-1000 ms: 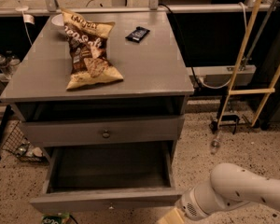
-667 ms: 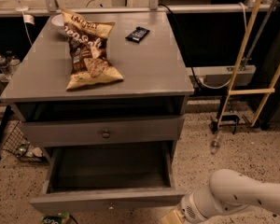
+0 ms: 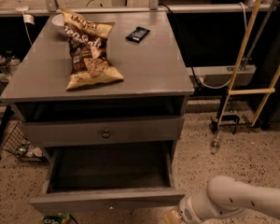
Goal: Close middle drawer
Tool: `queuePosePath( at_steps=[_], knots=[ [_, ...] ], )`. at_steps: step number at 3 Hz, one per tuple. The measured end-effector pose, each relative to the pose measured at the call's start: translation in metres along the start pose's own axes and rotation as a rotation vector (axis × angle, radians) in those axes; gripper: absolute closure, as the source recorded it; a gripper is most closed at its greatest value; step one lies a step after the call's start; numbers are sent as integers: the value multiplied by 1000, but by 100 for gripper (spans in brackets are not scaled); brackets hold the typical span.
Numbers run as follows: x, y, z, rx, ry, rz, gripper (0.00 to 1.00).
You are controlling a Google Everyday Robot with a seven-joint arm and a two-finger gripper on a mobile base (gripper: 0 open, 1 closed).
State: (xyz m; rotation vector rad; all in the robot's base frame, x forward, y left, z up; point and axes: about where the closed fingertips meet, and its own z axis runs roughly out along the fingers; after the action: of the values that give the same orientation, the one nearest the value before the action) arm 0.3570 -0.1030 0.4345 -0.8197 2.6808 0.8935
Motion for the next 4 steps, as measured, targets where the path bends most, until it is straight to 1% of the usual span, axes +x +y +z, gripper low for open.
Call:
queuePosePath(
  at_steps=[1,2,3,4],
  knots=[
    [2,-1,5,-7,0,3,100],
    [2,-1,5,-7,0,3,100],
    [-3,-8,14,11,-5,-6,100],
    [-14,-25,28,25,-16,-23,100]
  ],
)
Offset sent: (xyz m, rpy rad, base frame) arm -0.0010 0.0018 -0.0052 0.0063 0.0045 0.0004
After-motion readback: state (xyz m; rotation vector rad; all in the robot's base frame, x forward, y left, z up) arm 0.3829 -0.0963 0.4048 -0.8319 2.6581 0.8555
